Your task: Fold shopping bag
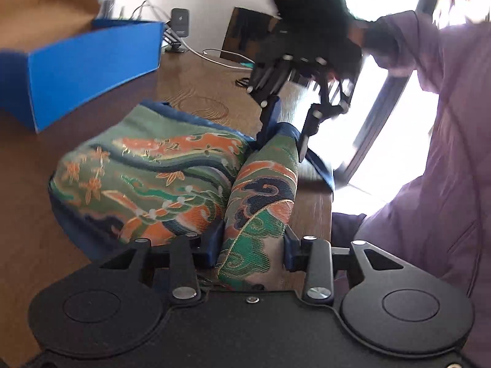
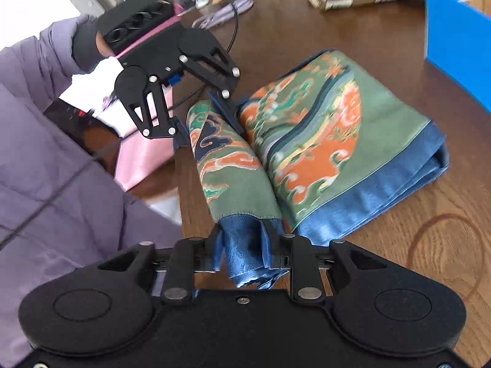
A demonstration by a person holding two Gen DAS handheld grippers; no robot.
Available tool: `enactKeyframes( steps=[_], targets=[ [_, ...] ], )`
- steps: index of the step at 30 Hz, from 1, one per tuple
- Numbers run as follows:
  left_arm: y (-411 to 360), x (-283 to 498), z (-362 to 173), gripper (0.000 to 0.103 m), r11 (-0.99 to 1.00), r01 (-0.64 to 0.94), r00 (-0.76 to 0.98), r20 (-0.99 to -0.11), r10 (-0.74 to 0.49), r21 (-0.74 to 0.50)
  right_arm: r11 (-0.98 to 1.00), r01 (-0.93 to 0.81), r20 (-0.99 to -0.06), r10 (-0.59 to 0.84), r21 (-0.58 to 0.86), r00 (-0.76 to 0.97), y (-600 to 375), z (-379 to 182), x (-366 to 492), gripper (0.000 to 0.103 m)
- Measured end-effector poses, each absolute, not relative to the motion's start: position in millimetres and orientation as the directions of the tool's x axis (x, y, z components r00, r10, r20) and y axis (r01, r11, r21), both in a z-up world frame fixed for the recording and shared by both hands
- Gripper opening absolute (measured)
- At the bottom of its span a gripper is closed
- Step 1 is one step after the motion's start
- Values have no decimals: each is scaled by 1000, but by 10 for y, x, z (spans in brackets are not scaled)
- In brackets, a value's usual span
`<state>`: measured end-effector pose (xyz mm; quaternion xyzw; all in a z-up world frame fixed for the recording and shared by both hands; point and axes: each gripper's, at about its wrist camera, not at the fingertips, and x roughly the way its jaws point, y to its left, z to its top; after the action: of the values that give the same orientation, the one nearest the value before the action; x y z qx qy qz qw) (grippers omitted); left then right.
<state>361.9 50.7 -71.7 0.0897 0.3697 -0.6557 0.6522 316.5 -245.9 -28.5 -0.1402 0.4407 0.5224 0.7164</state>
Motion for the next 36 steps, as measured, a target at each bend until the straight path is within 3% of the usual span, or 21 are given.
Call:
enactKeyframes(
  steps=[1,2,5,7,10,14,20,23,28,32,36],
  targets=[
    [523,3705,-758,37,111,904,-167,-581,-797,-412,422,-895,-772,614,144,165,-2447,-242,3040,58],
    [521,3736,-771,37,106,896,-182,-575,-798,-431,427,-900,-764,608,84,217,-2441,-237,2975,60],
    [484,3846,-809,37,88,872,-230,-562,-794,-481,418,-905,-707,618,-76,345,-2469,-406,2698,55],
    [475,3902,-827,37,90,857,-247,-557,-793,-508,467,-883,-674,638,-48,374,-2519,-511,2696,42],
    [455,3874,-788,40,108,862,-235,-579,-781,-495,518,-846,-677,668,127,308,-2622,-549,2839,36],
    [339,3576,-570,49,79,957,-135,-671,-730,-278,500,-799,-694,704,335,150,-2736,-510,3025,35],
    [371,3010,-329,54,77,989,143,-651,-746,129,427,-686,-652,753,590,-92,-2794,-633,3507,34],
    [328,2912,-408,53,68,976,193,-673,-714,209,402,-637,-633,753,658,-179,-2764,-703,3680,33],
    [385,3271,-588,40,122,992,65,-700,-711,-32,402,-548,-604,756,734,-254,-2751,-807,3786,34],
    [411,3443,-746,38,94,984,-40,-708,-705,-150,455,-601,-664,726,657,-177,-2728,-674,3621,38],
    [453,3631,-802,36,87,966,-109,-689,-716,-243,473,-852,-796,593,225,119,-2502,-259,2943,44]
  ],
)
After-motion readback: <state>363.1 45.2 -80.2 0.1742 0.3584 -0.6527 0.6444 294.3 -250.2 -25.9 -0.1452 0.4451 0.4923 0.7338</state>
